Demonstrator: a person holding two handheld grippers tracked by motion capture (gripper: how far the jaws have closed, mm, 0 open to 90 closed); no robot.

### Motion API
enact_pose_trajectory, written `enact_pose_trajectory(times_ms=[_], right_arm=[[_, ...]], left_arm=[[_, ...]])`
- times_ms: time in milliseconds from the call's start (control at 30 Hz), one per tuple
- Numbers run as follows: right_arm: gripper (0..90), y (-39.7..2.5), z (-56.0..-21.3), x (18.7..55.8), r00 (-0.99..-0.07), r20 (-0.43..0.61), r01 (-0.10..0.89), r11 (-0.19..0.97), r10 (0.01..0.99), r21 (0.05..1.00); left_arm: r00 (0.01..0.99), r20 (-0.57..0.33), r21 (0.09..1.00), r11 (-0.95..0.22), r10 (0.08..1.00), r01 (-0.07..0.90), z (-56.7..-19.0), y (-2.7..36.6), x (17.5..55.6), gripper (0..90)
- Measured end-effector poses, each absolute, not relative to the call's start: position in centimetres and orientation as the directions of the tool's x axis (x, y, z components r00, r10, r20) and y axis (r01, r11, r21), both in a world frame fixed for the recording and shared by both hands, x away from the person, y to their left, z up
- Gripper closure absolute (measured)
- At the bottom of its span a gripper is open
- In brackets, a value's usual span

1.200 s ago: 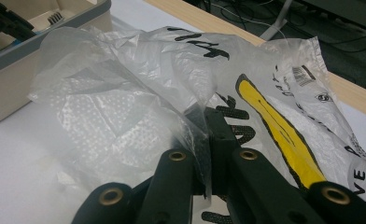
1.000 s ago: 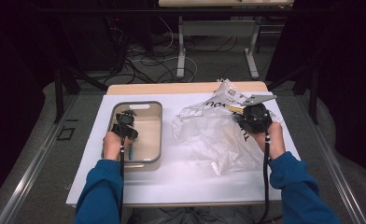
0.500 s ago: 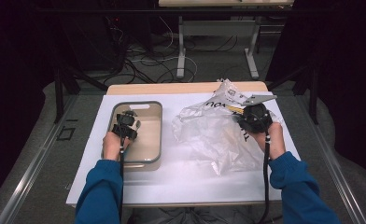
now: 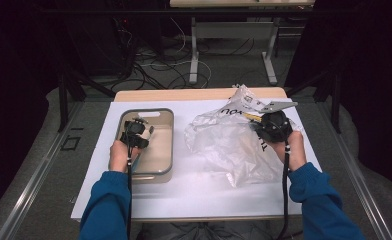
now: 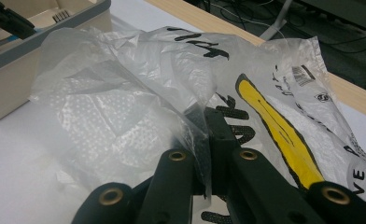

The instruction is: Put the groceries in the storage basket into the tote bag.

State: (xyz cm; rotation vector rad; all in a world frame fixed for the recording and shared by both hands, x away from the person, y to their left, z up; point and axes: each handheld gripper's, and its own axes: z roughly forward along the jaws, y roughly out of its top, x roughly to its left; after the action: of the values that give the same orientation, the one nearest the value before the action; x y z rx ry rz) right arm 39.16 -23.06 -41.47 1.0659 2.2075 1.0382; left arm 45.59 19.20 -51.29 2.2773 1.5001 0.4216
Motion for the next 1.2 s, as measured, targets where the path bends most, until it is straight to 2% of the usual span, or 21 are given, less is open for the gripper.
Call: enact_pose_trajectory(times_ms=[467, 1200], right_arm=[[90.0, -23.1, -41.4, 39.1, -0.59, -0.093, 0.437, 0.414, 0.802, 0.799], [90.0, -23.0, -41.3, 39.0, -0.588, -0.093, 0.439, 0.414, 0.804, 0.798]], left_arm=[[0.436, 0.042, 0.526, -0.391, 0.899, 0.755, -49.7, 19.3, 44.9, 79.3], [0.462, 0.055, 0.582, -0.404, 0.885, 0.705, -47.0, 19.6, 43.3, 79.3]])
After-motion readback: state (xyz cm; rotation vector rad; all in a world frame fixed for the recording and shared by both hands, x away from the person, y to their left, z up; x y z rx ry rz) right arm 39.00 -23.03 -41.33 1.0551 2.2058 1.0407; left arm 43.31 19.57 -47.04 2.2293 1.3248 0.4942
